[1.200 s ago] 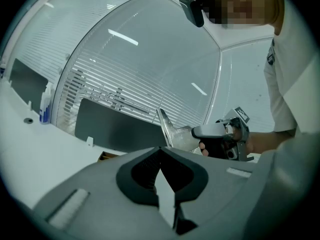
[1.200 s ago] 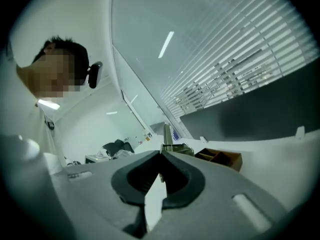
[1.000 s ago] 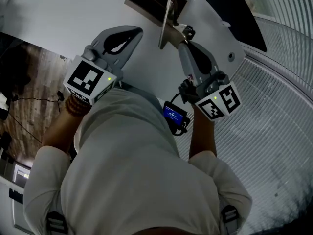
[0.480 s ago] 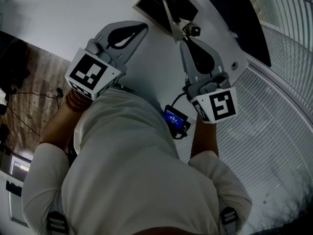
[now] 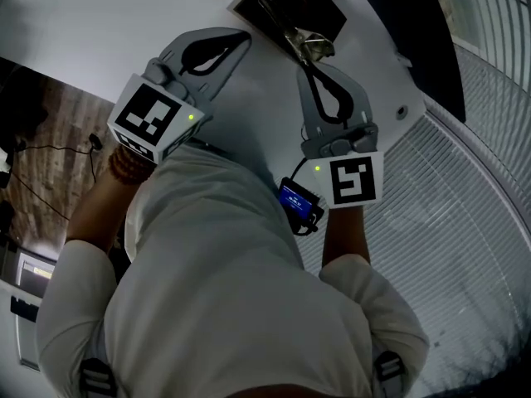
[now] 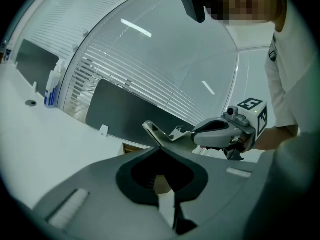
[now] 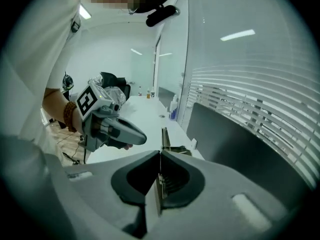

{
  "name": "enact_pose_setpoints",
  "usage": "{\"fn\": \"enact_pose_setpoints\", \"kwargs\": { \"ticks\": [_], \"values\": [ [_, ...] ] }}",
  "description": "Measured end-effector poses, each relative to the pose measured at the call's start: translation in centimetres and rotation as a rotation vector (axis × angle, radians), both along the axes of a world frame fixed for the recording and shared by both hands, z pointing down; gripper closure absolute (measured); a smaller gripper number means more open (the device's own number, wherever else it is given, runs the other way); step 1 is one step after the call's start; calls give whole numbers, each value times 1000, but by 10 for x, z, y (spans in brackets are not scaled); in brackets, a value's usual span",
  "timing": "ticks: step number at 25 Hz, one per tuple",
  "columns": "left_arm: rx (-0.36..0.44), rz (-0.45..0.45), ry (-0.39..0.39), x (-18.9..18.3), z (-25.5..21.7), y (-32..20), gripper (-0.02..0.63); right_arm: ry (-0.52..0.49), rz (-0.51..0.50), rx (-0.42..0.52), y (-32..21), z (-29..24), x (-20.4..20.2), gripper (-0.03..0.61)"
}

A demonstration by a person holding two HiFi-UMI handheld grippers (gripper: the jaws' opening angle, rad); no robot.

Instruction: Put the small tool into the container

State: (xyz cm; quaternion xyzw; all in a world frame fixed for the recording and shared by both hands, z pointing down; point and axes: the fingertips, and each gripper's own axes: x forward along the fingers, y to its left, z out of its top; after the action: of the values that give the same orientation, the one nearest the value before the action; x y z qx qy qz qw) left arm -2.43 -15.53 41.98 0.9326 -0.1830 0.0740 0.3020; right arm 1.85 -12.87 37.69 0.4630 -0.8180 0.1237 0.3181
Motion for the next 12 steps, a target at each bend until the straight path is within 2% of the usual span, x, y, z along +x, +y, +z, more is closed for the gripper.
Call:
{"fn": "enact_pose_setpoints", "kwargs": {
  "ticks": [4,8,12],
  "values": [
    [-21,-4,-8,-4,6,-3,611,59,-28,-28,0,13,-2,571],
    [-25,-12,-18,-1,10,-2,611,128,-96,-64,6,26,3,571],
    [-34,-17,-25,1,13,-1,611,162,-105,-98,7,37,7,569]
  ]
}}
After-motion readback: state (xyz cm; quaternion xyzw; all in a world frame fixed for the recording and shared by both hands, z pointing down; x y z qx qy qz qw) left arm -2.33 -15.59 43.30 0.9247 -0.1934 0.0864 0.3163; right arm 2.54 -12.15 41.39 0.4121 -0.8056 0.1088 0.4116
